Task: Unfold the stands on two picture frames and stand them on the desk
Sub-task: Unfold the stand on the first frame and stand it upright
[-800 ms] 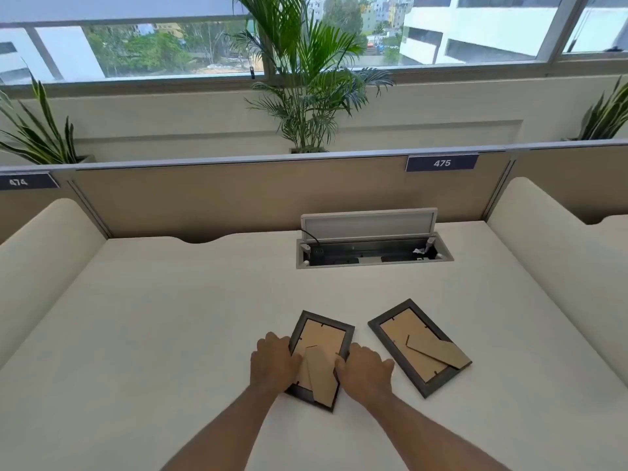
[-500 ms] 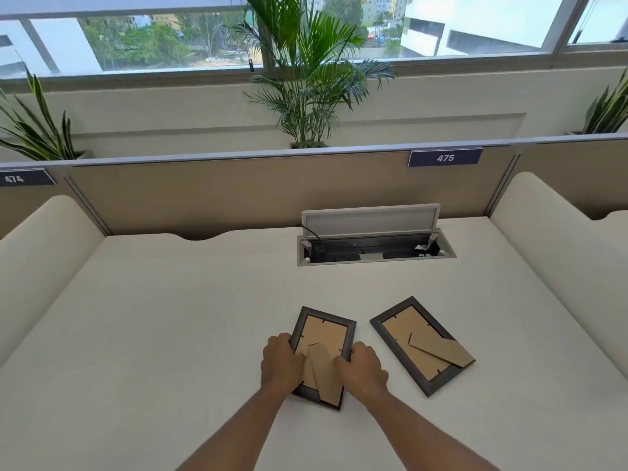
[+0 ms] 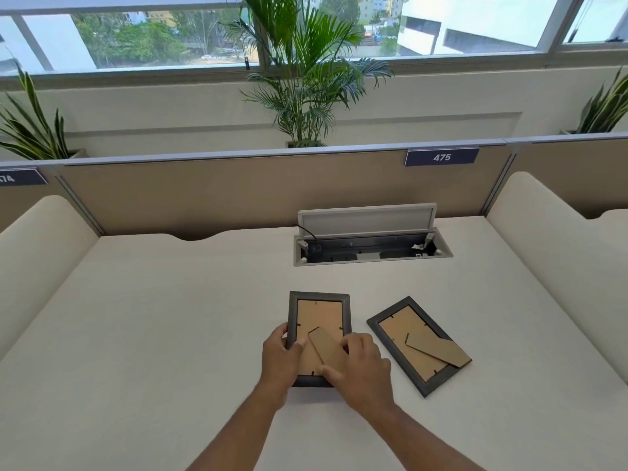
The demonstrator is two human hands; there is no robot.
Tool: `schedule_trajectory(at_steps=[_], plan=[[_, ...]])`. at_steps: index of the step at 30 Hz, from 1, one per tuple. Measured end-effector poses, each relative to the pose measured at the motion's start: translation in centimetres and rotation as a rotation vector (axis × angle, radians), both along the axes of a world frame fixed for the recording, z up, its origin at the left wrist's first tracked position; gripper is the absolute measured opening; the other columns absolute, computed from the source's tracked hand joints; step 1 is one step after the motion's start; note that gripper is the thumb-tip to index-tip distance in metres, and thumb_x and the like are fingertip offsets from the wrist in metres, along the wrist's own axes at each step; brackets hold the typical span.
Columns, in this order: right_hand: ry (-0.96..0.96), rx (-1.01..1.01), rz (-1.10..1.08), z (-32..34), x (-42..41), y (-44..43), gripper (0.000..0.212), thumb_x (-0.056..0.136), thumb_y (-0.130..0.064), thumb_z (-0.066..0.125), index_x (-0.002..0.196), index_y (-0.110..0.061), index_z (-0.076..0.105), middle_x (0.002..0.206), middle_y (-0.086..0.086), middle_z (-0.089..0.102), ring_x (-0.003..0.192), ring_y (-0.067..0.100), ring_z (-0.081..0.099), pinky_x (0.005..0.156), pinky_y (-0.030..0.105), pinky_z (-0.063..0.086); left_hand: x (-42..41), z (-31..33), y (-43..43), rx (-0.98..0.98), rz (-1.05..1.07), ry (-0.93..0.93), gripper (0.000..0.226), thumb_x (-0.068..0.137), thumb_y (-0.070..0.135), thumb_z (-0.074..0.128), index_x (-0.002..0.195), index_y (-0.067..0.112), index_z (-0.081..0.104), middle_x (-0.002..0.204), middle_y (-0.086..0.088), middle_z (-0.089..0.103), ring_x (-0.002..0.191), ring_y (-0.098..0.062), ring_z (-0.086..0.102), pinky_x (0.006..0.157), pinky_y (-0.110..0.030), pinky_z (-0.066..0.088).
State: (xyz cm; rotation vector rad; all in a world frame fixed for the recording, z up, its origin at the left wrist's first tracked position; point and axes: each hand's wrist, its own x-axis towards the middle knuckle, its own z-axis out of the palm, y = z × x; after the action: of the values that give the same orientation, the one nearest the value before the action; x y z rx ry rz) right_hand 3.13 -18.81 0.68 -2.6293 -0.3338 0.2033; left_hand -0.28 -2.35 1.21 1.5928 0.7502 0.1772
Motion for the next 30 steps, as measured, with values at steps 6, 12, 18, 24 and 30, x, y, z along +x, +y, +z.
schedule_trajectory(at_steps=[6, 12, 18, 24, 30], plan=[[-0.090, -0.067, -0.006, 1.2, -0.1, 0.2, 0.069, 0.072, -0.079, 0.066, 0.122, -0.033, 0.055, 0.129, -0.007, 0.049, 0.116, 0.013, 0.049, 0.091, 0.030, 0.047, -0.3, 0.8, -0.5, -0.011, 0.028, 0.002, 0.032, 0.102, 0.019, 0.069, 0.134, 0.020, 0.069, 0.119, -0.003, 0.077, 0.107, -0.026, 0.075, 0.090, -0.051, 0.067], [-0.193, -0.051, -0.016, 4.2, 0.2, 0.8, 0.061, 0.067, -0.075, 0.057, 0.110, -0.032, 0.057, 0.116, -0.009, 0.049, 0.107, 0.012, 0.048, 0.083, 0.031, 0.038, -0.5, 2.0, -0.4, -0.003, 0.034, 0.004, 0.033, 0.104, 0.022, 0.068, 0.136, 0.018, 0.065, 0.122, -0.006, 0.076, 0.113, -0.028, 0.072, 0.096, -0.053, 0.065], [-0.227, -0.078, 0.008, 5.8, 0.8, 0.6, 0.062, 0.070, -0.076, 0.051, 0.114, -0.032, 0.056, 0.115, -0.009, 0.054, 0.105, 0.013, 0.050, 0.086, 0.033, 0.038, -0.5, 3.7, 0.0, -0.055, -0.004, -0.036, 0.027, 0.106, 0.024, 0.066, 0.132, 0.022, 0.062, 0.123, -0.006, 0.074, 0.114, -0.028, 0.071, 0.095, -0.055, 0.065], [-0.315, -0.010, 0.011, 7.4, 0.7, 1.9, 0.080, 0.076, -0.081, 0.047, 0.137, -0.030, 0.054, 0.137, -0.007, 0.058, 0.125, 0.016, 0.054, 0.097, 0.039, 0.039, -0.9, 4.9, -0.4, -0.074, 0.025, -0.113, 0.018, 0.105, 0.016, 0.065, 0.117, 0.027, 0.073, 0.110, 0.000, 0.081, 0.107, -0.027, 0.076, 0.094, -0.052, 0.066], [-0.345, 0.235, 0.060, 10.7, 0.4, 5.3, 0.087, 0.084, -0.077, 0.053, 0.151, -0.022, 0.041, 0.145, -0.004, 0.056, 0.133, 0.017, 0.053, 0.112, 0.038, 0.042, -1.0, 5.5, -2.3, -0.087, 0.065, -0.198, 0.026, 0.105, 0.004, 0.059, 0.085, 0.016, 0.072, 0.084, -0.008, 0.077, 0.076, -0.021, 0.075, 0.066, -0.037, 0.067]])
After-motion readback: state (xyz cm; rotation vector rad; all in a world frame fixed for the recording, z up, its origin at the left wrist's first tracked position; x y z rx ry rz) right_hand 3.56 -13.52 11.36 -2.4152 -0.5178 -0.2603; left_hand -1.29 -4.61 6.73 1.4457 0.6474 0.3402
